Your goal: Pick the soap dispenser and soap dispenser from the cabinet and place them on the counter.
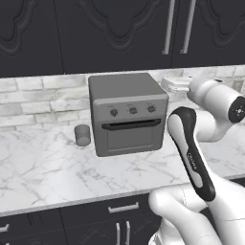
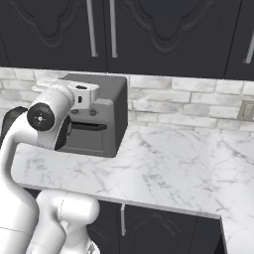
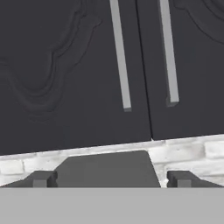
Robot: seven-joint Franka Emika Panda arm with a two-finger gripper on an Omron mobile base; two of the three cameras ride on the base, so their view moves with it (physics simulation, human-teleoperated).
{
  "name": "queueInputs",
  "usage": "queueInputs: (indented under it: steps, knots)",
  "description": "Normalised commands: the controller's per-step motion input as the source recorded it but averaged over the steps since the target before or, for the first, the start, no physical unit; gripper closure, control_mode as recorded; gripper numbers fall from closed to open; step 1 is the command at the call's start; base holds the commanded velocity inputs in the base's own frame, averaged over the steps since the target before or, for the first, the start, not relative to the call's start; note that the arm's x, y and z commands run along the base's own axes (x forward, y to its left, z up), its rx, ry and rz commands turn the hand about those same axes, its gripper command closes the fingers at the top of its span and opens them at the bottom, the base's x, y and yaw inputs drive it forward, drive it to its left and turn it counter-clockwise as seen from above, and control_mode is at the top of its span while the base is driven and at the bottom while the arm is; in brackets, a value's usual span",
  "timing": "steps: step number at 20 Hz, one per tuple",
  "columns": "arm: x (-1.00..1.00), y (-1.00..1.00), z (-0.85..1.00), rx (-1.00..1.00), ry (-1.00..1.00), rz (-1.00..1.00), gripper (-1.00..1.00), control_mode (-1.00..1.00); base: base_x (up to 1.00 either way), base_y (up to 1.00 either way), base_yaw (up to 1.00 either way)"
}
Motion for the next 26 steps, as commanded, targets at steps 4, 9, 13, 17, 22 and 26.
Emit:
queueInputs:
  steps: [4, 9, 13, 17, 22, 26]
  knots:
    - [-0.01, 0.0, 0.51, 0.02, -0.26, -0.05, -1.0, -1.0, 0.0, 0.0, 0.0]
    - [0.0, 0.0, 0.33, 0.01, -0.16, -0.02, -1.0, -1.0, 0.0, 0.0, 0.0]
    - [0.0, 0.0, 0.01, 0.0, -0.01, 0.0, -1.0, -1.0, 0.0, 0.0, 0.0]
    - [0.0, -0.01, 0.03, 0.0, 0.0, 0.0, -1.0, -1.0, 0.0, 0.0, 0.0]
    - [0.03, -0.04, 0.35, 0.03, -0.04, 0.0, -1.0, -1.0, 0.0, 0.0, 0.0]
    - [0.05, 0.0, 0.39, 0.02, -0.05, 0.0, -1.0, -1.0, 0.0, 0.0, 0.0]
